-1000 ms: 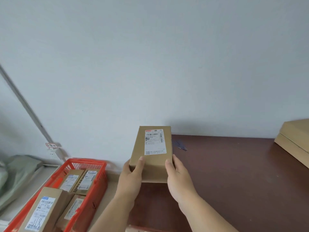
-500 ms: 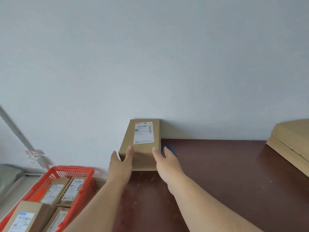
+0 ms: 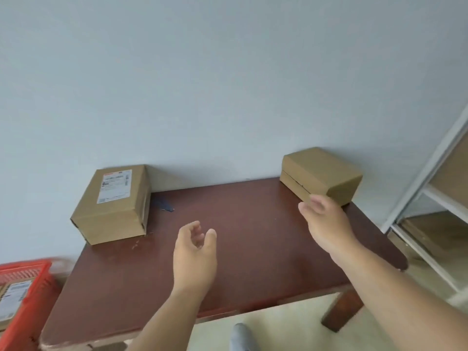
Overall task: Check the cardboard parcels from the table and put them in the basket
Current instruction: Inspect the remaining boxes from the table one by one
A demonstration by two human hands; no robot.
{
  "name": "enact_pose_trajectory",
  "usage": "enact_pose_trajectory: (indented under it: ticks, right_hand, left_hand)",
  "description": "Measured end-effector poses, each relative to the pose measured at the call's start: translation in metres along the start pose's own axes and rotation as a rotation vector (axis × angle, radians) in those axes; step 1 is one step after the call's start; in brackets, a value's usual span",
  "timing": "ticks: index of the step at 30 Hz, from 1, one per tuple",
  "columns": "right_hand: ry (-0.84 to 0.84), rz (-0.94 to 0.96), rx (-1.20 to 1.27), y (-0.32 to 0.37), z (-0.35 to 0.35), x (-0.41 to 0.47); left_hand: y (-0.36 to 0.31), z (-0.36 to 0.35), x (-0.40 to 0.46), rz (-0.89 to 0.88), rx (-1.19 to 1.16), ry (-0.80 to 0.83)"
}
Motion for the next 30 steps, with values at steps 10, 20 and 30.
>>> enact_pose_trajectory:
  ticks: [10, 20, 30]
  right_hand:
    - [-0.28, -0.157, 0.038, -0.064, 0.109, 0.117]
    - [-0.17, -0.18, 0.127, -0.08, 0.108, 0.182]
    - [-0.055, -0.169, 0.202, -0.071, 0.095, 0.146]
  left_hand:
    - [-0.054, -0.205, 0.006, 0.037, 0.019, 0.357]
    - [-0.085, -0.301, 0.037, 0.047, 0.073, 0.479]
    - [-0.089, -0.286, 0.019, 0.026, 0.02, 0.476]
Point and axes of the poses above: each hand's wrist, its own x-axis towards the middle knuckle, its own z-axis out of the back of the hand, y = z × x, the point moved 5 cm from there along x, towards the middle knuckle
